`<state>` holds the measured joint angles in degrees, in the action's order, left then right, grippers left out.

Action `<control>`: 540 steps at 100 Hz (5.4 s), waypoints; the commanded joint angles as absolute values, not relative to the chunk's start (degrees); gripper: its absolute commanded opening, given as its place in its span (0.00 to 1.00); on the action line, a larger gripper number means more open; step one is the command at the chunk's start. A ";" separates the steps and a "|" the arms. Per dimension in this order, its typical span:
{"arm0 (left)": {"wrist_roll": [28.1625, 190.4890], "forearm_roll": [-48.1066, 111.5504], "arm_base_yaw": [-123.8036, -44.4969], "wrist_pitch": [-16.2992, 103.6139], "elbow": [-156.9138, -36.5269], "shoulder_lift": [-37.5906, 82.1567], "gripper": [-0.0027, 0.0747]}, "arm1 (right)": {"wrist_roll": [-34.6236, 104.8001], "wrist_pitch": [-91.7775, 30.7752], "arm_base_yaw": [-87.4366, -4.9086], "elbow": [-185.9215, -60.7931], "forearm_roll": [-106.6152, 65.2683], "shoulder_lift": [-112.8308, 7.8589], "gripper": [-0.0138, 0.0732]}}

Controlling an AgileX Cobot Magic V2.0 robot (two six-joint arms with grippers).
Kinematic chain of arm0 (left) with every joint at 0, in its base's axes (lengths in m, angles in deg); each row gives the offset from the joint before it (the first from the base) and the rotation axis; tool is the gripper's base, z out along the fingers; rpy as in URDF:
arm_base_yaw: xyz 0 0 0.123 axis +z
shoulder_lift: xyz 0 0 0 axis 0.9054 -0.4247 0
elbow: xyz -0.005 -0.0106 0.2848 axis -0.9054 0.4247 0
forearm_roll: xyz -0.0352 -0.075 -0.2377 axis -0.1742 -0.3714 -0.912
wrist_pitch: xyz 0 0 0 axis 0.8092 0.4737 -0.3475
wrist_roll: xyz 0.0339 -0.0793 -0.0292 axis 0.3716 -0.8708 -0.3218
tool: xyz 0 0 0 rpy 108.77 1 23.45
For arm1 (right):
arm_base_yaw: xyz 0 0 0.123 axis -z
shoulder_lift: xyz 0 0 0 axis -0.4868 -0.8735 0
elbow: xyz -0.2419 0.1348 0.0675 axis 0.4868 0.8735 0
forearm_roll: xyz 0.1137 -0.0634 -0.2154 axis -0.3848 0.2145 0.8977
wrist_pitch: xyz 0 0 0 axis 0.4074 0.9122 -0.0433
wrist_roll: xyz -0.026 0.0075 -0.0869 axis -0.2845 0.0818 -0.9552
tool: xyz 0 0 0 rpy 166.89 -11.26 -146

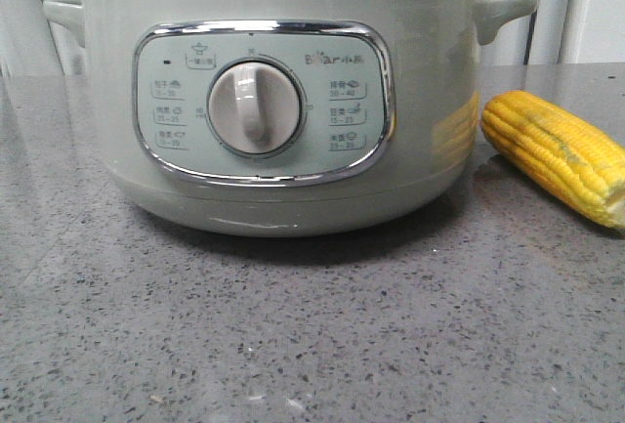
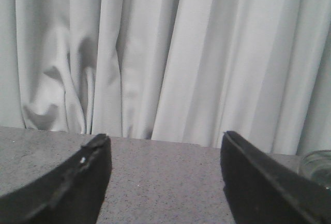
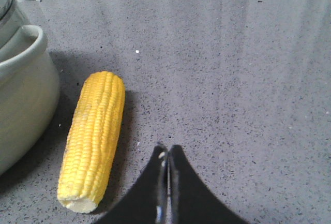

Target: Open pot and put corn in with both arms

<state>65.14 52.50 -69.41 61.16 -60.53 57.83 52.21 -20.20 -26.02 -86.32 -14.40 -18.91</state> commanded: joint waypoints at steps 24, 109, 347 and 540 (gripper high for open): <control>64.60 51.72 -82.74 67.03 -63.53 53.45 0.56 | 51.57 -23.61 -26.10 -88.51 -15.09 -19.64 0.08; 64.60 57.89 -108.64 73.28 -91.22 7.71 0.73 | 51.57 -22.77 -26.10 -88.51 -15.09 -19.64 0.08; 64.60 60.40 -108.30 77.49 -104.92 3.86 0.01 | 50.91 1.50 -34.64 -118.85 -25.33 -73.78 0.52; 72.61 55.65 -83.20 67.92 -60.44 38.62 0.01 | 45.16 17.78 -49.01 -148.41 -37.43 -67.05 0.18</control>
